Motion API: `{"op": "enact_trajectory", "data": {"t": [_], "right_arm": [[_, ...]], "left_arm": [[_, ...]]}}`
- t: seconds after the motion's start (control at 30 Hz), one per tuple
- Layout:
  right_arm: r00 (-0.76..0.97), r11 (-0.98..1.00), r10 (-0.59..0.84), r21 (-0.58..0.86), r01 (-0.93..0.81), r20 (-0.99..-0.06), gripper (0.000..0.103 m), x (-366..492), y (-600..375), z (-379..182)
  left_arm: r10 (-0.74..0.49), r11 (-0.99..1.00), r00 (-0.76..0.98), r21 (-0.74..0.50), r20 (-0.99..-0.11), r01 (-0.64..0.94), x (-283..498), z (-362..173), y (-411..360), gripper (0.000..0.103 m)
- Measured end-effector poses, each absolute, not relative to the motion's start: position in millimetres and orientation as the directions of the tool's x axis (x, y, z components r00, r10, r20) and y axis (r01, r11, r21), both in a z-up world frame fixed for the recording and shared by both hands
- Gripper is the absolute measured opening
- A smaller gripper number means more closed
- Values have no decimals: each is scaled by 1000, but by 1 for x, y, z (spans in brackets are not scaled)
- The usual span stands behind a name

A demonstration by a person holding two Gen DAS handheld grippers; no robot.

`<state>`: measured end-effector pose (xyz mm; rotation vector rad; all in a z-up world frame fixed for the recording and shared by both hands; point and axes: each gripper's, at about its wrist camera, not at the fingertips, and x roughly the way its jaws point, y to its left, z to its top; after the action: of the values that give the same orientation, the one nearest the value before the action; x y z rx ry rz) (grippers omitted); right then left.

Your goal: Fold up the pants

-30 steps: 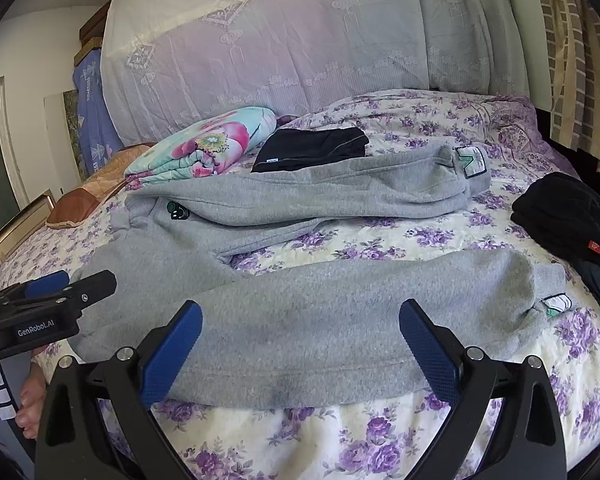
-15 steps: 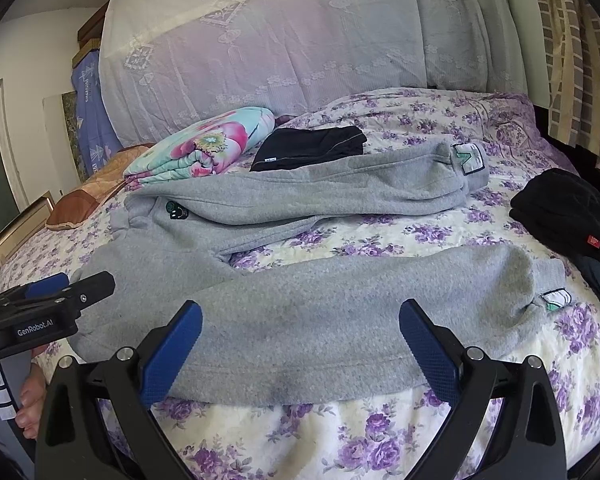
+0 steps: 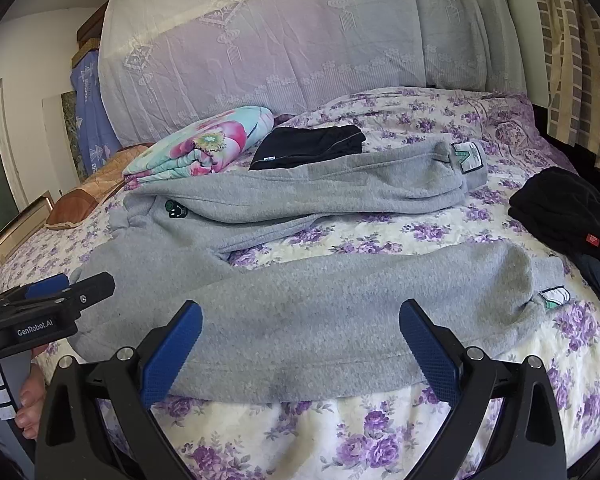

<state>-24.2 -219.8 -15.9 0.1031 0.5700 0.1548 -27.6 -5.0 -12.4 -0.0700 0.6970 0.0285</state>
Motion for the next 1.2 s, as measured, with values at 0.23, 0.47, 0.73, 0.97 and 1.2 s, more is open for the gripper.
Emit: {"op": "enact_trajectory", "data": {"t": [0.23,0.47,0.73,0.97,1.2], "right_arm": [[830,984,170,139,-112,-532,99,-24,-221,-18],[868,995,90,89,-53,-488,99,-30,-233,-13],[834,993,56,121,14,-549,99,-30,-278,-43],[846,964,107,262,40,-523,99,-22,-325,-37],[838,927,154,370,61,-524,99,23,-367,-18]], "left_arm": [[1,997,764,-57,-645,-50,-30,-15,-5,98],[1,998,764,-43,-646,-38,-34,-25,9,98],[46,978,768,-127,-639,-164,-44,-30,93,98],[74,934,712,-202,-698,-295,-28,-38,165,98],[97,944,708,-160,-699,-288,61,-13,204,99]]}}
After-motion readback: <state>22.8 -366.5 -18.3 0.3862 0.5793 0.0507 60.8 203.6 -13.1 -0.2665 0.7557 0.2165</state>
